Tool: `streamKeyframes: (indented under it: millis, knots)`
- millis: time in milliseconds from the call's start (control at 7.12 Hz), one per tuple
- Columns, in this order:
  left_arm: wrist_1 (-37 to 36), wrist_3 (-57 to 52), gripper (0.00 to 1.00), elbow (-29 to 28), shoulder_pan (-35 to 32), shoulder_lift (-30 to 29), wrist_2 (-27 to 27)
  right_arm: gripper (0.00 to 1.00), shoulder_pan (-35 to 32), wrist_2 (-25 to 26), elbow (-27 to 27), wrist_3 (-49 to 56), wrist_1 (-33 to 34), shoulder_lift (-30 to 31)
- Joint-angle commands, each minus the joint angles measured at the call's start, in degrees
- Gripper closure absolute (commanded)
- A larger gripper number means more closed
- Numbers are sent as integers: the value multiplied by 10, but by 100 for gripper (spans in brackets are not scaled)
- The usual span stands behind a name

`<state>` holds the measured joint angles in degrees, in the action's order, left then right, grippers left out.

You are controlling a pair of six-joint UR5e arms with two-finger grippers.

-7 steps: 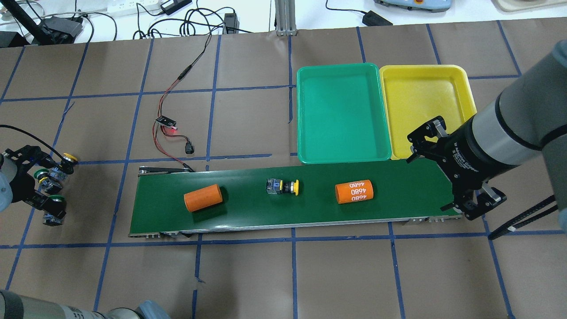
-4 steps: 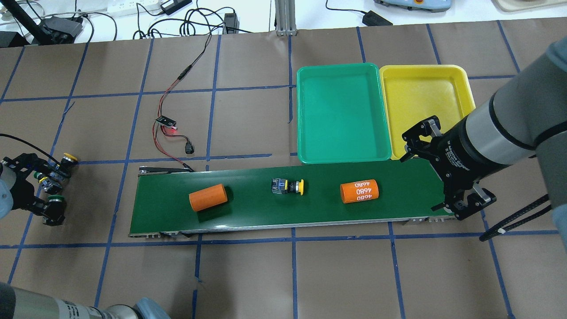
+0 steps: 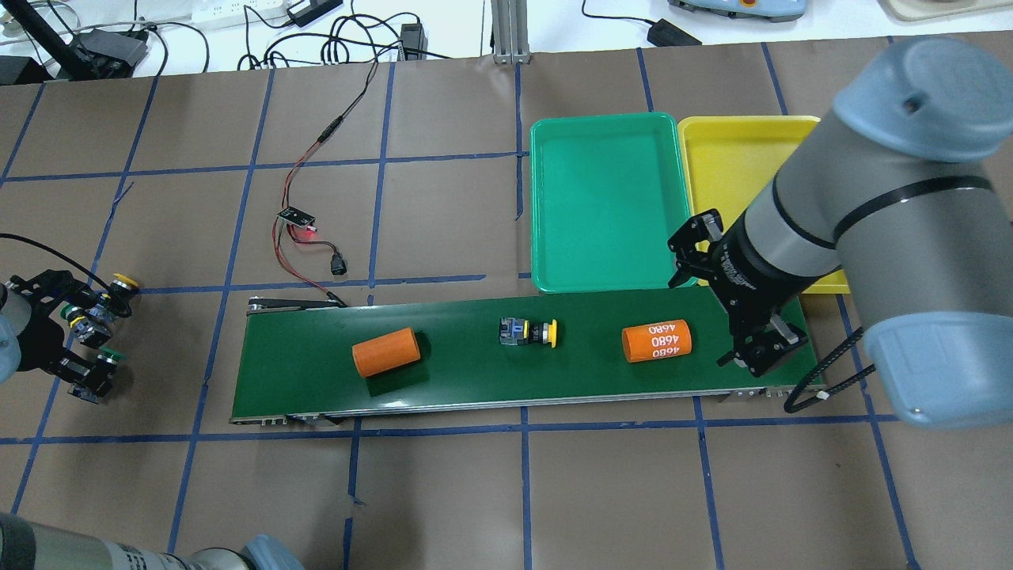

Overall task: Sort buttons by color to trays
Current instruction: 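Place green button on belt with left gripper while right gripper hovers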

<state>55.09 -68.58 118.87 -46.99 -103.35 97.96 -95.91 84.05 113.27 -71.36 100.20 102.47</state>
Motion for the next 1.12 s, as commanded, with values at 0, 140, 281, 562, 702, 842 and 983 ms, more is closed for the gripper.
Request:
streamKeyframes:
  millis: [0, 140, 281, 562, 702, 842, 983]
  knots:
    - [130, -35, 74, -34, -85, 63, 2, 0, -49, 16, 0, -61, 93, -60]
    - [183, -44, 79, -41, -120, 89, 0, 0, -52, 16, 1, -76, 106, -72]
    - [193, -106, 80, -34, -173, 110, 0, 0, -52, 16, -2, -80, 142, -96]
    - [190, -203, 80, -26, -274, 126, -3, 0, -52, 18, 0, -77, 162, -112]
    - [187, -239, 79, -23, -320, 119, -1, 0, -52, 19, -3, -76, 162, -113]
    - [176, -237, 79, -7, -350, 115, 1, 0, -52, 19, -2, -69, 162, -113]
    - [131, -240, 78, 4, -351, 105, -1, 0, -51, 19, -7, -67, 163, -114]
